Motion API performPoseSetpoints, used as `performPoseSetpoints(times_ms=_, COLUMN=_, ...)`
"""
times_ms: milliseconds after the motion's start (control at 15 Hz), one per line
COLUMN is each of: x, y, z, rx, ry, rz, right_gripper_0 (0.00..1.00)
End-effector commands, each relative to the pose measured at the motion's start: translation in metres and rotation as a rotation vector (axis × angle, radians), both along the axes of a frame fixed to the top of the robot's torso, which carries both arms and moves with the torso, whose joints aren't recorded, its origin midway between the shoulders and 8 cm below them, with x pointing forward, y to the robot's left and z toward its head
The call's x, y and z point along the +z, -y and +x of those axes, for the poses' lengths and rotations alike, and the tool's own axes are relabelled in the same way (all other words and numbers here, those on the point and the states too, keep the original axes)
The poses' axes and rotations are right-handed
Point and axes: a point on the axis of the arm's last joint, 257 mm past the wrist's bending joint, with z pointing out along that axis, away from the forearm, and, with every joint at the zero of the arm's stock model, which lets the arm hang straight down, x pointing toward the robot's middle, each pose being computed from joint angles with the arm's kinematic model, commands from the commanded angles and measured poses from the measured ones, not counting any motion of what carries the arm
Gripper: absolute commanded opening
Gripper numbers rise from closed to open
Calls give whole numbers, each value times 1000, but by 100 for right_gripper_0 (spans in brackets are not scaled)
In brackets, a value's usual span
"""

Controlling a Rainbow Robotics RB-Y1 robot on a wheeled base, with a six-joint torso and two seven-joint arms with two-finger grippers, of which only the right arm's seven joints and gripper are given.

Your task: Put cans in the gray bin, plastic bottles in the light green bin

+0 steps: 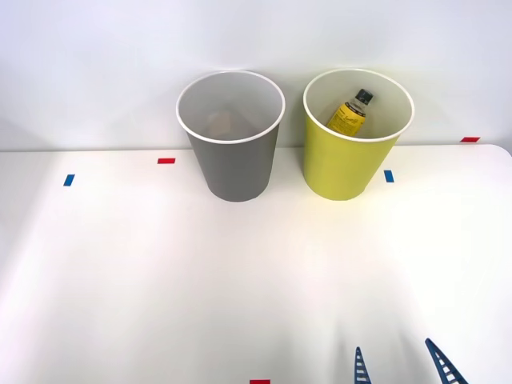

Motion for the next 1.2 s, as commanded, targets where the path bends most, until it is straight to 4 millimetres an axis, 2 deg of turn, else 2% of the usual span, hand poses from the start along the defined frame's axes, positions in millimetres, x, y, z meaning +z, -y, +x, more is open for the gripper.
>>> performPoseSetpoints(times_ms=67, x=0, y=0, z=0, rx=0, ry=0, rz=0, right_gripper_0=100)
performPoseSetpoints(times_ms=1200, x=0, y=0, z=0, rx=0, ry=0, rz=0, right_gripper_0=100)
